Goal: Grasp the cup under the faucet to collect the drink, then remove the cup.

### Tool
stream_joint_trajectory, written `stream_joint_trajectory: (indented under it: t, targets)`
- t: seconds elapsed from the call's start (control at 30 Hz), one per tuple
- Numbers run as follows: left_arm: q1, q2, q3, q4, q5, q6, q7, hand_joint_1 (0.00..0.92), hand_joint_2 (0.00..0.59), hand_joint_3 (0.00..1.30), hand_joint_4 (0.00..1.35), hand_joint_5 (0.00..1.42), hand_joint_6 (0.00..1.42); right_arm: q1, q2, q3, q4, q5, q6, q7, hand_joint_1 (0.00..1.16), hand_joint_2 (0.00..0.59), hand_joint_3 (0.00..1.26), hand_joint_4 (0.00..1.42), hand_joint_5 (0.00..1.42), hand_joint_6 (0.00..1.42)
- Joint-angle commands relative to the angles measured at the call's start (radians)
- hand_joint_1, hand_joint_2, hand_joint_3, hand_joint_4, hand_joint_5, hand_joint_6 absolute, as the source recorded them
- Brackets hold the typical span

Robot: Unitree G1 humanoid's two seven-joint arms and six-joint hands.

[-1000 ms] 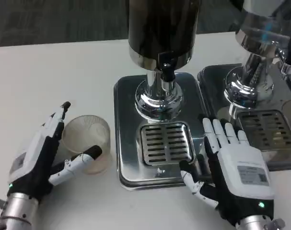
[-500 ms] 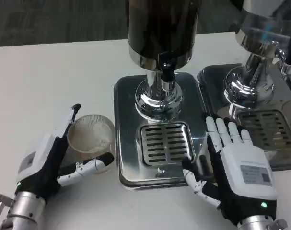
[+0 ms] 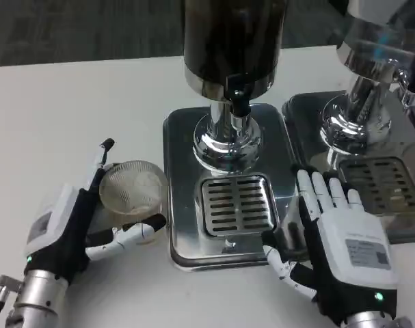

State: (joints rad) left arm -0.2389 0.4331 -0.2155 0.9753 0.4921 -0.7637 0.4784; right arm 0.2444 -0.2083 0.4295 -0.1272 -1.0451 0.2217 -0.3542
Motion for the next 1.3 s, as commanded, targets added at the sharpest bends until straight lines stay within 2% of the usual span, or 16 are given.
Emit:
stream_joint_trajectory:
  t: [0.03, 0.13, 0.27, 0.53, 0.83, 1.23, 1.3]
  targets:
    - [0.009, -0.01, -0.018, 0.001, 0.05, -0.001, 0.074, 0.495, 0.083, 0.18, 0.47, 0.71, 0.94, 0.014, 0.0, 0.003, -0.023, -0.007, 0.011, 0.008, 0.35, 0.398, 0.0, 0.0, 0.0, 0.0]
    - [0.011, -0.01, -0.021, -0.002, 0.074, 0.003, 0.125, 0.53, 0.072, 0.29, 0.56, 0.77, 0.99, 0.015, -0.001, 0.003, -0.024, -0.005, 0.012, 0.01, 0.33, 0.384, 0.0, 0.0, 0.0, 0.0]
    - [0.013, -0.009, -0.025, -0.013, 0.116, 0.017, 0.212, 0.562, 0.054, 0.38, 0.61, 0.81, 1.04, 0.013, -0.005, -0.001, -0.023, 0.0, 0.009, 0.012, 0.33, 0.384, 0.0, 0.0, 0.0, 0.0]
    - [0.023, -0.015, -0.036, -0.034, 0.161, 0.041, 0.335, 0.609, 0.031, 0.47, 0.67, 0.86, 1.1, 0.007, -0.009, -0.004, -0.02, 0.003, 0.004, 0.019, 0.32, 0.381, 0.0, 0.0, 0.0, 0.02]
    - [0.017, -0.028, -0.038, -0.038, 0.171, 0.05, 0.408, 0.636, 0.016, 0.5, 0.68, 0.88, 1.14, 0.0, -0.016, -0.011, -0.017, 0.006, -0.001, 0.023, 0.32, 0.389, 0.0, 0.0, 0.0, 0.02]
    - [0.021, -0.032, -0.037, -0.068, 0.183, 0.066, 0.427, 0.642, 0.006, 0.51, 0.7, 0.88, 1.15, 0.0, -0.023, -0.011, -0.021, 0.009, -0.003, 0.03, 0.32, 0.391, 0.0, 0.0, 0.0, 0.03]
    - [0.022, -0.031, -0.037, -0.076, 0.183, 0.064, 0.428, 0.677, 0.008, 0.51, 0.69, 0.87, 1.13, -0.001, -0.024, -0.012, -0.021, 0.009, -0.003, 0.03, 0.32, 0.391, 0.0, 0.0, 0.0, 0.03]
